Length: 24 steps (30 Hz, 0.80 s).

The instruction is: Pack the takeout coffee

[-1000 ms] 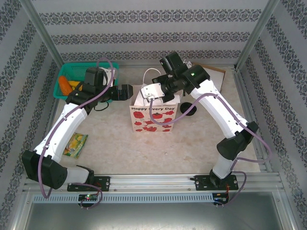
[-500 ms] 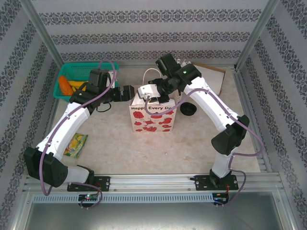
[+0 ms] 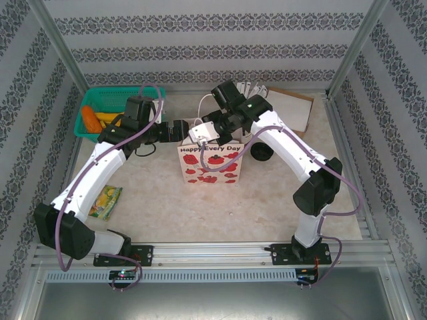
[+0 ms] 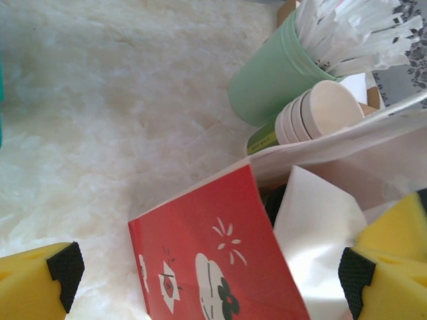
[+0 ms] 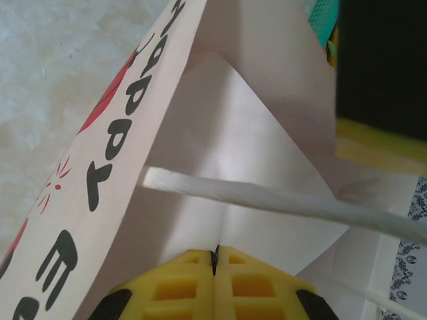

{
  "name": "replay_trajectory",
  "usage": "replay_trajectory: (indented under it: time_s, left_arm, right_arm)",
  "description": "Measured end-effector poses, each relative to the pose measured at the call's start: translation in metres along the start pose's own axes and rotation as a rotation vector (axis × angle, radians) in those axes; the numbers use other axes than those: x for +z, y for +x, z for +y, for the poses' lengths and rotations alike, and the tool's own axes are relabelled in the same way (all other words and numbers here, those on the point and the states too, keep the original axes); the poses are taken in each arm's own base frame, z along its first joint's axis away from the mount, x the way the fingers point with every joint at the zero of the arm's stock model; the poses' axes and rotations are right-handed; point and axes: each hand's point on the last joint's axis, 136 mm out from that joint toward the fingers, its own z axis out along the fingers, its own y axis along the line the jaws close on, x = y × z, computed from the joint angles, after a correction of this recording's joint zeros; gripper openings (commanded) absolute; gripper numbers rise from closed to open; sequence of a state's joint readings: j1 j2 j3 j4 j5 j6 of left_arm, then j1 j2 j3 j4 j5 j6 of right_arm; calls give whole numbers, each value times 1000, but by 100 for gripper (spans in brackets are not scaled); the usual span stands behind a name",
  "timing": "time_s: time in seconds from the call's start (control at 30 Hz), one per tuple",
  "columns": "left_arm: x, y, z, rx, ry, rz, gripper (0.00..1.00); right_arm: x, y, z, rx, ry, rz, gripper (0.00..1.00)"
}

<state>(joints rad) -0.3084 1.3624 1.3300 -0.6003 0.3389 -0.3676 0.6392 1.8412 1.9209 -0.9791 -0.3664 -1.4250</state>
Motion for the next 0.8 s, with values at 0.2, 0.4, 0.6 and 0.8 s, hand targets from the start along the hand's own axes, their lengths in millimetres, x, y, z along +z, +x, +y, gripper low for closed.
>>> replay_trajectory:
  time_s: [0.2,0.4,0.6,0.8]
  left_arm:
    - [-18,-5,-15,115,57,-36,100]
    - [-41,-19,-52,352,209,-76,98]
    - [-44,-22,-89,567,418,-26,71]
    - [-22,-13,-101,612,566,87,46]
  right_arm:
    - [-12,0,-7,-24,50,-7,0]
    - [-61,-11,-17,-97,202,-24,0]
    - [-72,-17,-14,-155,260,-43,0]
    - [-52,-8,-8,-169,255,-41,1]
